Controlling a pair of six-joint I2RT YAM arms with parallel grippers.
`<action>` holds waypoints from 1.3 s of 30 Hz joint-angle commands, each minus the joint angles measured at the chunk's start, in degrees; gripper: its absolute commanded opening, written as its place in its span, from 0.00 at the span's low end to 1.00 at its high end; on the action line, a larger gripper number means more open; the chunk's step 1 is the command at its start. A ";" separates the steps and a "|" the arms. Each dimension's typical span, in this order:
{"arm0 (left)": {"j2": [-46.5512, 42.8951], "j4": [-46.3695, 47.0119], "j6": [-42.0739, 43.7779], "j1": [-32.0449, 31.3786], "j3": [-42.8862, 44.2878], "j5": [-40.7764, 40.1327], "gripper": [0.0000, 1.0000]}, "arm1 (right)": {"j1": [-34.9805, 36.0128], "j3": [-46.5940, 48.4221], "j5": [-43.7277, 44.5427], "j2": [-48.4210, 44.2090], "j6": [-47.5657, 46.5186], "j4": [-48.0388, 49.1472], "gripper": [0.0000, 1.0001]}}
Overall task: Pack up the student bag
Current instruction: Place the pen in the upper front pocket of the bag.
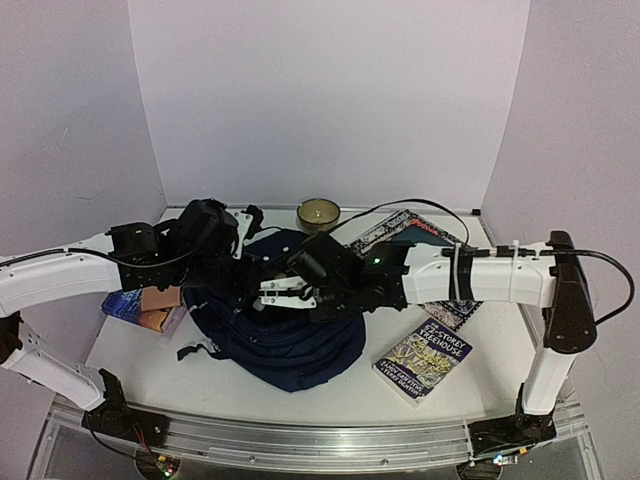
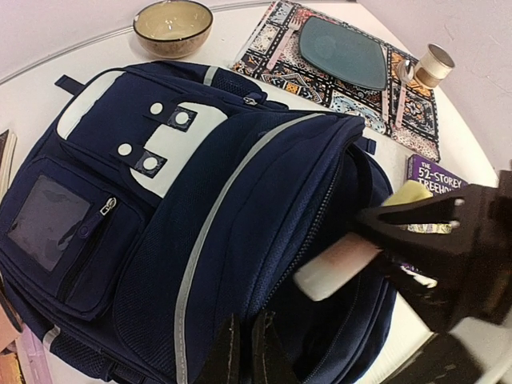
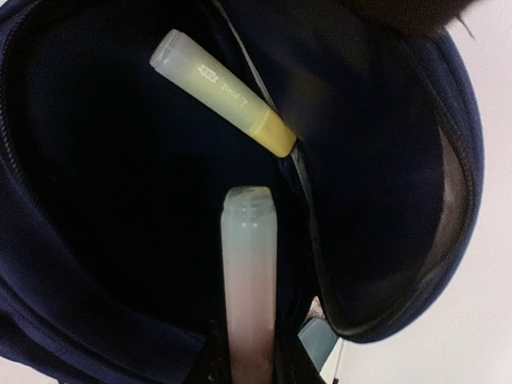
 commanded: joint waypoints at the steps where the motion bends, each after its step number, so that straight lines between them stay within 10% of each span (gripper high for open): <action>1: -0.27 4.77 0.63 0.14 5.43 1.02 0.00 | 0.35 3.53 2.07 3.78 -7.50 0.95 0.09; 20: -0.61 4.85 0.36 0.20 4.36 -1.21 0.00 | 0.35 -1.69 2.43 1.43 -10.22 11.50 0.51; 39: 3.24 8.52 -0.60 0.22 -1.62 -3.72 0.00 | -0.08 -19.32 -3.24 -14.82 14.93 16.02 0.71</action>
